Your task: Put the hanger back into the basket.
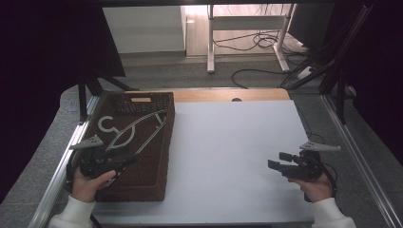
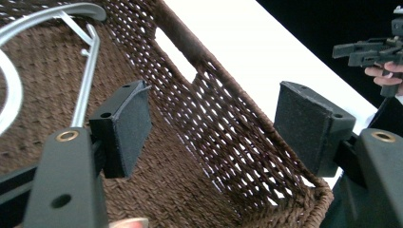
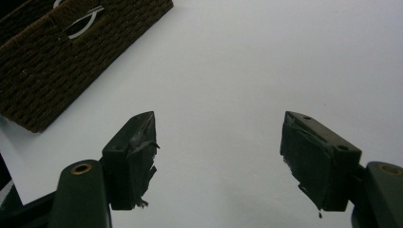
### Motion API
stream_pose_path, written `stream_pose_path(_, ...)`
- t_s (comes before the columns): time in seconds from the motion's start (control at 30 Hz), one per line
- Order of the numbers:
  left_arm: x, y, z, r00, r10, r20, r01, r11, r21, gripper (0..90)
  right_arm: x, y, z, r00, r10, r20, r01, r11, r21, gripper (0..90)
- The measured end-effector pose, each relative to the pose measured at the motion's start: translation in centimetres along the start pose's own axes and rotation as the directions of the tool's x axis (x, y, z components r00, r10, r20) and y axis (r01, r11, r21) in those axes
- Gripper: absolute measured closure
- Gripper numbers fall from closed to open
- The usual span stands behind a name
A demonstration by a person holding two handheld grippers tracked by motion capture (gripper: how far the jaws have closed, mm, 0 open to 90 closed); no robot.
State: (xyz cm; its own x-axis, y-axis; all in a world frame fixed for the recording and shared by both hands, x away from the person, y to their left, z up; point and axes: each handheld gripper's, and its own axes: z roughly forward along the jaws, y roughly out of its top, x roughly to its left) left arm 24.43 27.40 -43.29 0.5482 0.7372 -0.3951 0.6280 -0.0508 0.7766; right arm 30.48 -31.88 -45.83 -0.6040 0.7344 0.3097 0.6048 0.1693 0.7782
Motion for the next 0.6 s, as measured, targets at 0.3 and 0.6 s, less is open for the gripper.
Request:
stream_pose_path(0.3, -0.9, -0.1, 0.7, 0.9996, 0.027, -0.008, -0.027, 0.9995, 0.018, 27.9, 0.2, -0.1, 0.1, 0.9996, -0.027, 0.01, 0.027, 1.0, 0.002, 28.5)
stream_pose_path(0.6, -1.2, -0.1, 0.9, 0.9991, 0.041, -0.004, -0.041, 0.9989, 0.021, 27.8, 0.3, -0.2, -0.1, 0.9991, -0.035, 0.025, 0.036, 0.999, -0.013, 27.4)
